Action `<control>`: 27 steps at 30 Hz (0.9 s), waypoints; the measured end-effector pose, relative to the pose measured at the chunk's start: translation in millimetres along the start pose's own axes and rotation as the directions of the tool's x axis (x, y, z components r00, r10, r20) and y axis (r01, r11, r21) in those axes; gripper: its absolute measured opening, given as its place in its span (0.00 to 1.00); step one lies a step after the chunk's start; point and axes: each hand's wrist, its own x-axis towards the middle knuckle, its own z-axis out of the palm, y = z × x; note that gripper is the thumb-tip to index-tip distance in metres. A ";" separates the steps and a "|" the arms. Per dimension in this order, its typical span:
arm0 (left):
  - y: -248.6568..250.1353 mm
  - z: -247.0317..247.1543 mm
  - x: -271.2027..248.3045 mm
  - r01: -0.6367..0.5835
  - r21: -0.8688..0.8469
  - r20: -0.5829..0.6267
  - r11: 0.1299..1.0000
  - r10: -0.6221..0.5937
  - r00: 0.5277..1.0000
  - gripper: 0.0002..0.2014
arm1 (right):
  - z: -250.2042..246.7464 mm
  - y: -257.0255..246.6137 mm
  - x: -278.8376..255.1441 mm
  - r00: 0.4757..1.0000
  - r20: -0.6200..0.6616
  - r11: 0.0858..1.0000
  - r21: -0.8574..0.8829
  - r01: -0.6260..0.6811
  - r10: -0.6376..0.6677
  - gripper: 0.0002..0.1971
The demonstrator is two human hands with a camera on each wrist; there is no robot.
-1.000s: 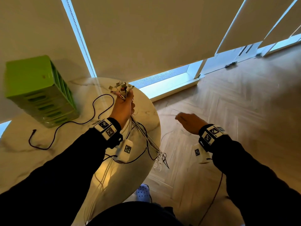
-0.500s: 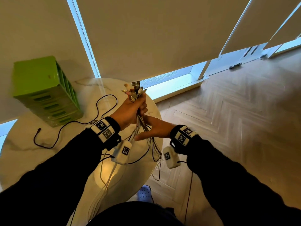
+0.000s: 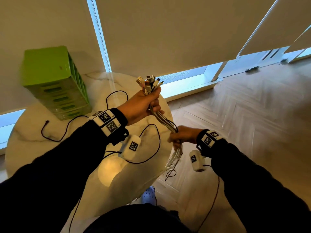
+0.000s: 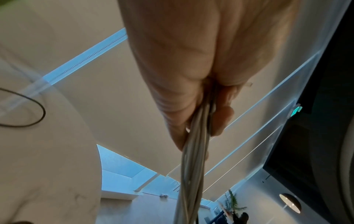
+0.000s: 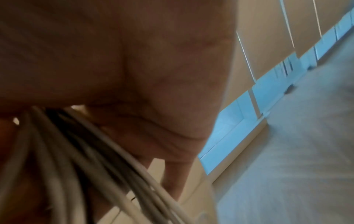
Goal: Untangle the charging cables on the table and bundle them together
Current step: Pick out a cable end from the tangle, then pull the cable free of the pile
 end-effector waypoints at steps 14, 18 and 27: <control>11.5 30.3 33.9 -0.162 -0.316 -0.174 0.935 0.110 0.979 0.13 | 24.7 85.7 -7.2 0.876 -0.482 0.858 -0.443 -0.259 0.015 0.19; -1.4 38.6 44.9 -0.230 -0.316 -0.243 0.920 0.155 0.957 0.12 | 47.1 106.5 2.4 0.901 -0.431 0.884 -0.399 -0.245 0.055 0.20; -44.3 67.9 58.0 -0.132 0.413 0.041 0.901 0.126 0.991 0.14 | -11.5 50.5 -15.9 0.805 -0.578 0.939 -0.333 -0.082 -0.134 0.66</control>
